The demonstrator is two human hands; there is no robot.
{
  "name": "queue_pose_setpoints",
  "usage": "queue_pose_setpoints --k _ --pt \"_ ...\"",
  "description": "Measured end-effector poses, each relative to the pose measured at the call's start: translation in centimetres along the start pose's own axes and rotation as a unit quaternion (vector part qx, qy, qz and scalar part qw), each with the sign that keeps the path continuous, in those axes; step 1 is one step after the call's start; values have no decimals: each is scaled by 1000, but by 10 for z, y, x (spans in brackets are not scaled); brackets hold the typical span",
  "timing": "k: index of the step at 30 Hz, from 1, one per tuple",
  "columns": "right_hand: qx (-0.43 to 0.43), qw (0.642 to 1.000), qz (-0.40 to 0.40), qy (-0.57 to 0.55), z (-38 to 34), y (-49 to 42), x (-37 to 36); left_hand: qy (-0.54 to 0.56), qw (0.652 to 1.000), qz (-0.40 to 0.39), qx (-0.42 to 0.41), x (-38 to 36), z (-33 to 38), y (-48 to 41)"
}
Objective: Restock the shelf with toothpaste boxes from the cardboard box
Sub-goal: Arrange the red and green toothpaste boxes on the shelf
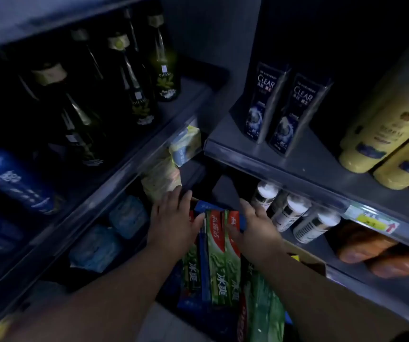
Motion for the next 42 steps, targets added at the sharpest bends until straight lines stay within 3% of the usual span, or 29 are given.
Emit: queue_pose_setpoints --k 7,11,18,25,29,33,37,42 --pt "-75 990 -2 -121 -3 -23 -23 35 998 -3 -51 -29 -6 -16" --pt "-91 990 16 -106 -14 -24 -25 39 997 -13 -68 -36 -9 -19" --pt "-70 991 80 -86 -35 -8 19 94 988 -8 -119 -15 1 -14" --pt "-7 986 122 -111 -57 -1 79 278 947 -20 -158 22 13 -18" --pt "40 982 89 -164 -69 -6 100 368 918 -19 -147 47 11 -21" --pt "114 942 -46 -313 -90 -16 99 485 859 -71 -146 69 0 -25" --pt "127 923 -136 -336 -102 -22 92 461 868 -99 -158 85 -16 -25" --pt "101 894 -138 -414 -102 -23 77 468 871 -79 -126 83 -36 -23"
Point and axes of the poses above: each hand's wrist, its own y-axis away from the middle knuckle, its own x-axis out of the back of the hand, z = x × y, the point moved 3 cm from there along -y, towards the middle knuckle, and after that the axes turned 8 degrees about -z, right-handed, at the moved point
